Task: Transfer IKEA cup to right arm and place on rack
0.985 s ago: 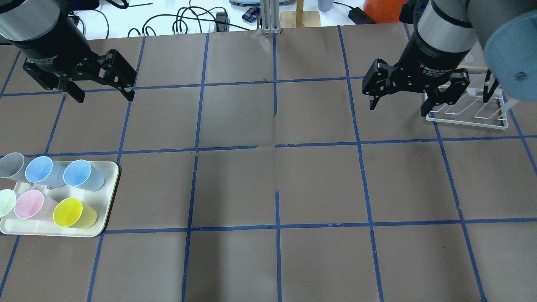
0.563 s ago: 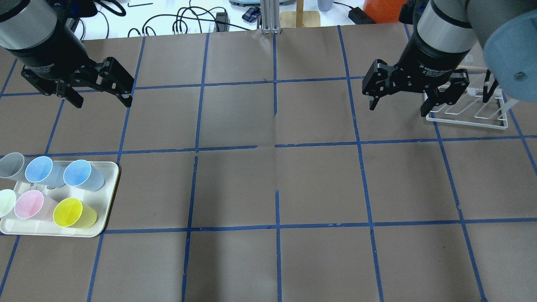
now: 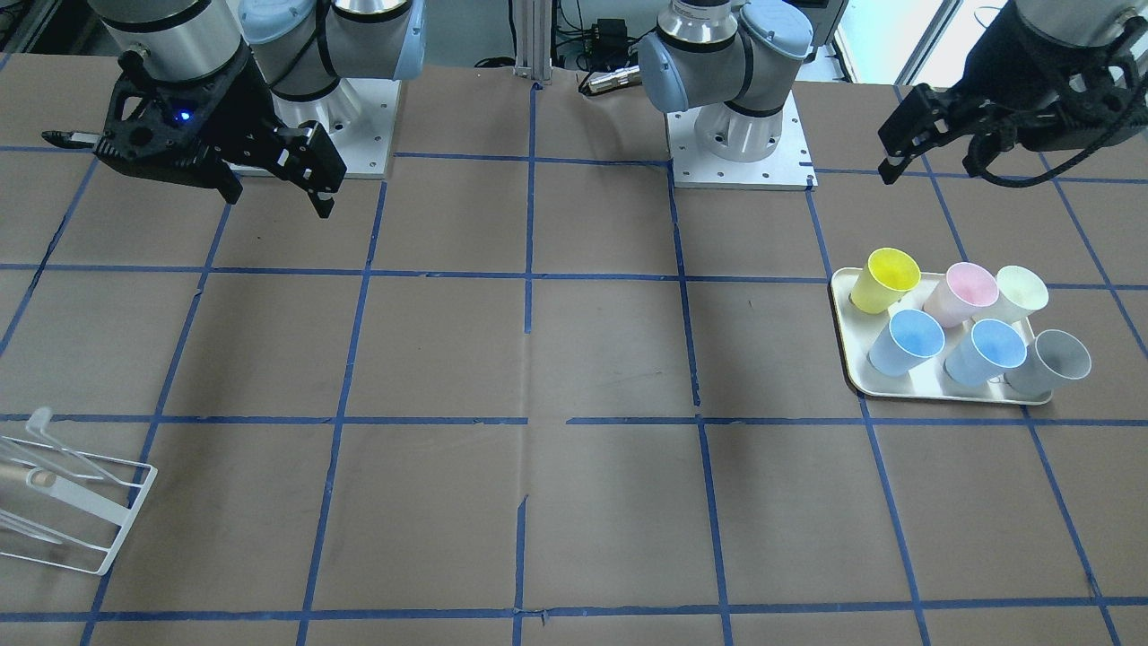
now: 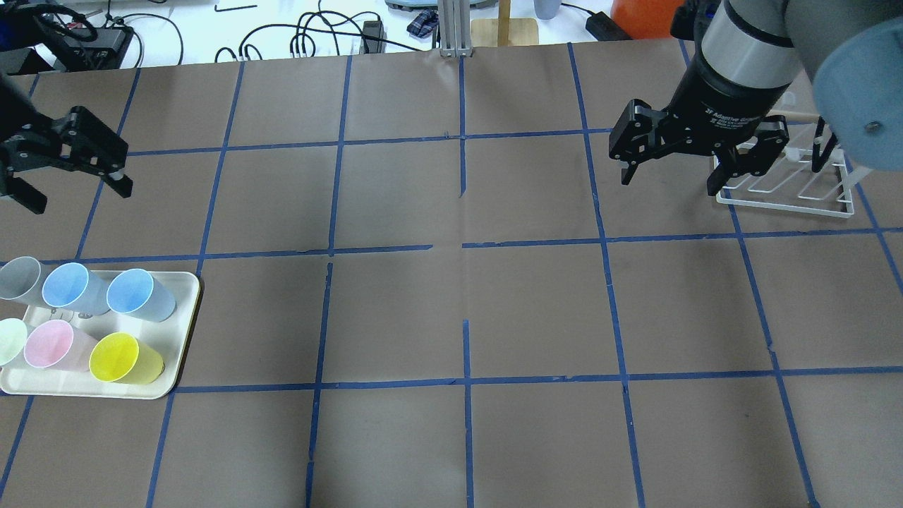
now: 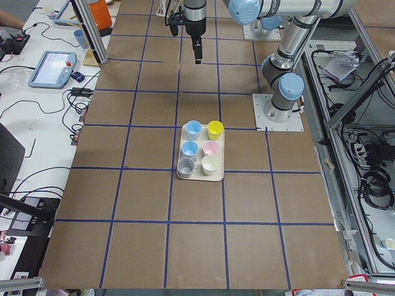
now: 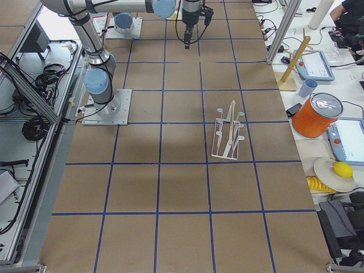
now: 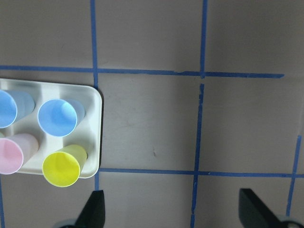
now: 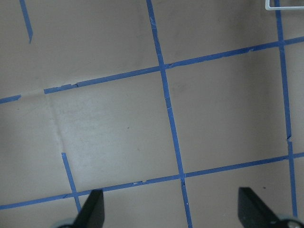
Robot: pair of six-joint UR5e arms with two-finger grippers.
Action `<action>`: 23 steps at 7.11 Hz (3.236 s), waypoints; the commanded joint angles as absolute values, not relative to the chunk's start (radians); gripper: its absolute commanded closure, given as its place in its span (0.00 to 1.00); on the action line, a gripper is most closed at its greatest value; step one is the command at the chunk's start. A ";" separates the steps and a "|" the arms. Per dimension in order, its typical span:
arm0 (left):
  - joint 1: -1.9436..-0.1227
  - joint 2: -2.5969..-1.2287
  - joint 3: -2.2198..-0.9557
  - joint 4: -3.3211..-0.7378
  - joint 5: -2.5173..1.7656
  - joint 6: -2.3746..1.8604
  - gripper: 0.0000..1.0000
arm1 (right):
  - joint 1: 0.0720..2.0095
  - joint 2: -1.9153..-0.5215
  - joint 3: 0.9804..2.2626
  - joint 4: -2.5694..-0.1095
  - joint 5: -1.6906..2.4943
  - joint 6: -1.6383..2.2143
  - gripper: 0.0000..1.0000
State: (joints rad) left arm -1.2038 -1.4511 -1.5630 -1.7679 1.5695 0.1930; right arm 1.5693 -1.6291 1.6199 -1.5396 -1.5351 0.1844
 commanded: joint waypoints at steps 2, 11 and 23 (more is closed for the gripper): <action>-0.925 -1.424 -1.705 -1.775 1.560 0.494 0.00 | 1.569 -1.629 1.620 -1.537 -1.536 0.186 0.00; -0.649 -1.483 -2.243 -1.092 1.539 0.841 0.00 | 1.569 -1.629 1.621 -1.529 -1.536 0.186 0.00; -0.655 -1.532 -2.286 -1.057 1.543 0.548 0.03 | 1.571 -1.631 1.635 -1.531 -1.534 0.186 0.00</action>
